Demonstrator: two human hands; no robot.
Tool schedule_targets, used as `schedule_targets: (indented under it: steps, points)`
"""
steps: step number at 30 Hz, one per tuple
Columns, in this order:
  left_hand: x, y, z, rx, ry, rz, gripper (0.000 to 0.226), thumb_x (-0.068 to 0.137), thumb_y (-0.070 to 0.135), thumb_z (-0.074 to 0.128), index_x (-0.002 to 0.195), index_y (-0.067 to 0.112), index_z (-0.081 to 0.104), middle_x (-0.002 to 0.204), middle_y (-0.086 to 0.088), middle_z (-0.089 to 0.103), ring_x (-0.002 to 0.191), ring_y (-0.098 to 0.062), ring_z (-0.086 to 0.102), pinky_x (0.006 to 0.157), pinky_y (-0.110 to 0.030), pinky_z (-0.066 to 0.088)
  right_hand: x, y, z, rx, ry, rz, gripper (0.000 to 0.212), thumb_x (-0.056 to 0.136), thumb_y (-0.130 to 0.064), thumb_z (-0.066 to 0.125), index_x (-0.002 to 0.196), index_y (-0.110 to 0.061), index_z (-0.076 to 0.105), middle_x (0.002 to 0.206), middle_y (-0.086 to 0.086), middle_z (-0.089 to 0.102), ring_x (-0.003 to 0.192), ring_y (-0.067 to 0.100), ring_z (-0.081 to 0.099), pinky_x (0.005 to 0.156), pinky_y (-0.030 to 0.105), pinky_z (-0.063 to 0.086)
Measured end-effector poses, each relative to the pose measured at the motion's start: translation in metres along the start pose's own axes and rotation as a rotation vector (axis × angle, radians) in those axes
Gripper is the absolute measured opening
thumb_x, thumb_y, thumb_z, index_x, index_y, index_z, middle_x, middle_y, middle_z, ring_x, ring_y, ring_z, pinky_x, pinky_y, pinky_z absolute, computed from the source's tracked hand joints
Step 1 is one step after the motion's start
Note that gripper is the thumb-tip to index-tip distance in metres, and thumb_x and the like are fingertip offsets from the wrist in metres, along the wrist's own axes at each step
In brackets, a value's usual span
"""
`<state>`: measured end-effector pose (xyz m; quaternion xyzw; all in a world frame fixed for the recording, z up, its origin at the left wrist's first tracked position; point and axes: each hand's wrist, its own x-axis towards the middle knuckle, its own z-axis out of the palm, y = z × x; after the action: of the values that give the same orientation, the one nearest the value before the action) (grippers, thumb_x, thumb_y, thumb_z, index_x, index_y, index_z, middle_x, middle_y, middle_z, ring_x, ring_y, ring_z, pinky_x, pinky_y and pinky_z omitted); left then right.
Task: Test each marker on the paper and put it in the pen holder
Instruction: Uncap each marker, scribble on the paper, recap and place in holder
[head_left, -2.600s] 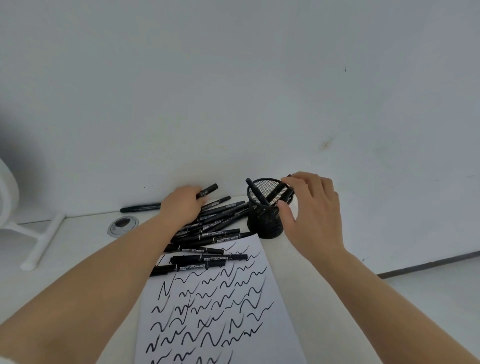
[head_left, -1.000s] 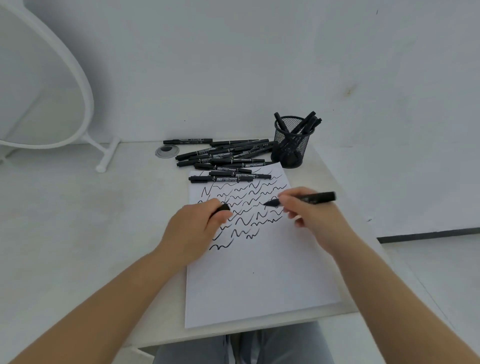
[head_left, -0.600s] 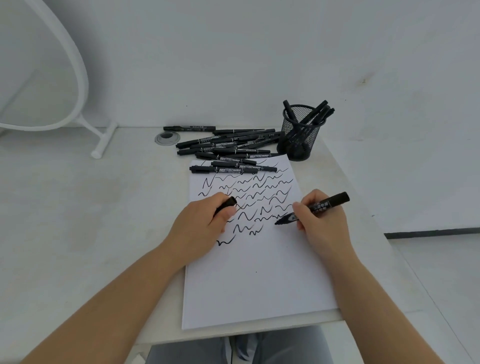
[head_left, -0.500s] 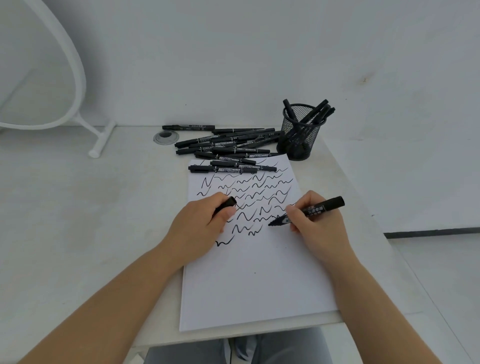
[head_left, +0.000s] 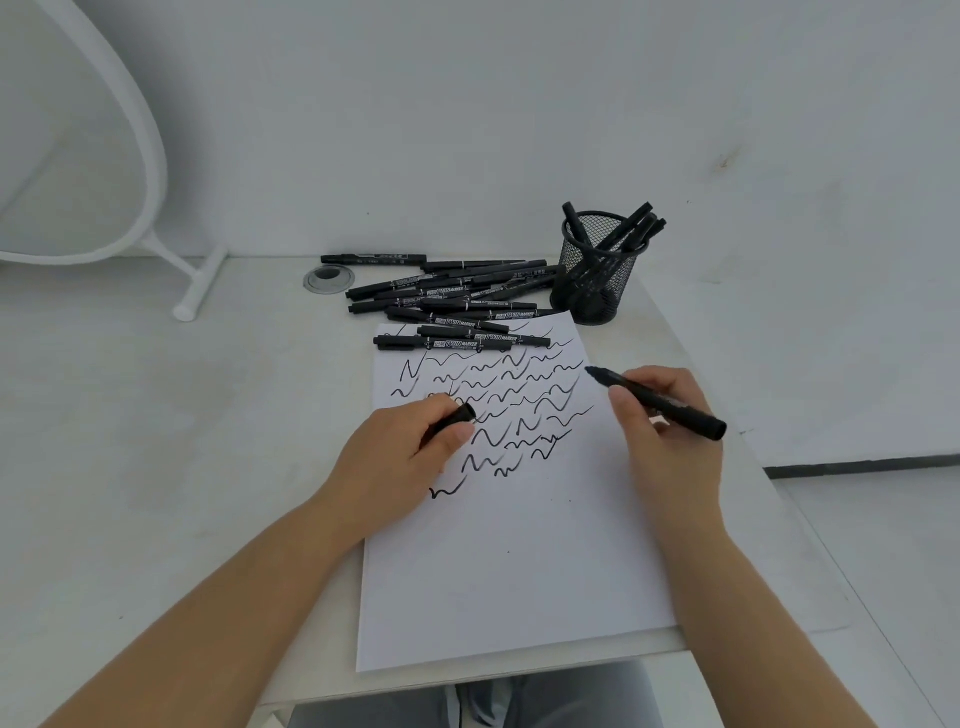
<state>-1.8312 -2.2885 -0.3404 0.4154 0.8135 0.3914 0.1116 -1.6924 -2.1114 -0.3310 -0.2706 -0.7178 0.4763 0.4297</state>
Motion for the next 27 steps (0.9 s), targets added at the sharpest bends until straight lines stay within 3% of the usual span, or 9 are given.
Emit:
schedule_targets:
  steps: [3, 6, 10, 13, 17, 27]
  points:
    - [0.000, 0.001, -0.001, -0.010, 0.002, 0.015, 0.020, 0.091, 0.038, 0.049, 0.074, 0.027, 0.049, 0.055, 0.014, 0.051, 0.058, -0.013, 0.055, 0.057, -0.037, 0.043, 0.002, -0.005, 0.001, 0.058, -0.017, 0.067, 0.021, 0.083, -0.014, 0.063, 0.078, -0.034, 0.059, 0.068, -0.020, 0.062, 0.060, 0.003, 0.052, 0.056, 0.011, 0.040]
    - [0.000, 0.001, -0.001, 0.005, 0.003, 0.026, 0.017, 0.091, 0.036, 0.050, 0.075, 0.032, 0.050, 0.058, 0.012, 0.051, 0.062, -0.014, 0.055, 0.060, -0.035, 0.044, 0.006, -0.018, 0.009, 0.257, -0.099, 0.171, 0.008, 0.078, -0.026, 0.056, 0.075, -0.028, 0.064, 0.060, -0.007, 0.063, 0.053, 0.009, 0.052, 0.047, 0.017, 0.040]
    - [0.000, 0.001, 0.000, 0.013, 0.017, 0.042, 0.014, 0.092, 0.033, 0.049, 0.090, 0.024, 0.060, 0.068, 0.009, 0.056, 0.062, -0.007, 0.048, 0.061, -0.029, 0.040, 0.009, -0.025, 0.033, 0.500, -0.209, 0.315, 0.020, 0.078, -0.023, 0.049, 0.066, -0.017, 0.064, 0.051, 0.002, 0.059, 0.045, 0.014, 0.048, 0.041, 0.021, 0.035]
    - [0.000, 0.001, -0.001, 0.001, 0.017, 0.041, 0.014, 0.092, 0.031, 0.050, 0.094, 0.022, 0.061, 0.069, 0.009, 0.057, 0.063, -0.007, 0.049, 0.062, -0.028, 0.041, 0.004, -0.019, 0.040, 0.478, -0.184, 0.328, 0.018, 0.086, -0.014, 0.048, 0.070, -0.012, 0.055, 0.049, 0.003, 0.059, 0.043, 0.014, 0.045, 0.044, 0.025, 0.034]
    - [0.001, 0.000, -0.001, 0.000, 0.007, 0.052, 0.011, 0.091, 0.030, 0.051, 0.092, 0.024, 0.060, 0.068, 0.012, 0.055, 0.062, -0.003, 0.047, 0.056, -0.017, 0.034, 0.001, -0.012, 0.037, 0.459, -0.248, 0.297, 0.008, 0.076, -0.023, 0.053, 0.073, -0.015, 0.051, 0.052, 0.007, 0.062, 0.043, 0.017, 0.048, 0.043, 0.023, 0.039]
    - [0.000, 0.003, -0.002, 0.041, -0.014, 0.113, 0.012, 0.090, 0.035, 0.050, 0.091, 0.030, 0.060, 0.069, 0.015, 0.056, 0.061, -0.004, 0.046, 0.055, -0.018, 0.035, -0.004, -0.011, 0.039, 0.420, -0.352, 0.251, 0.009, 0.077, -0.023, 0.055, 0.075, -0.015, 0.053, 0.056, 0.006, 0.063, 0.047, 0.019, 0.051, 0.045, 0.025, 0.041]
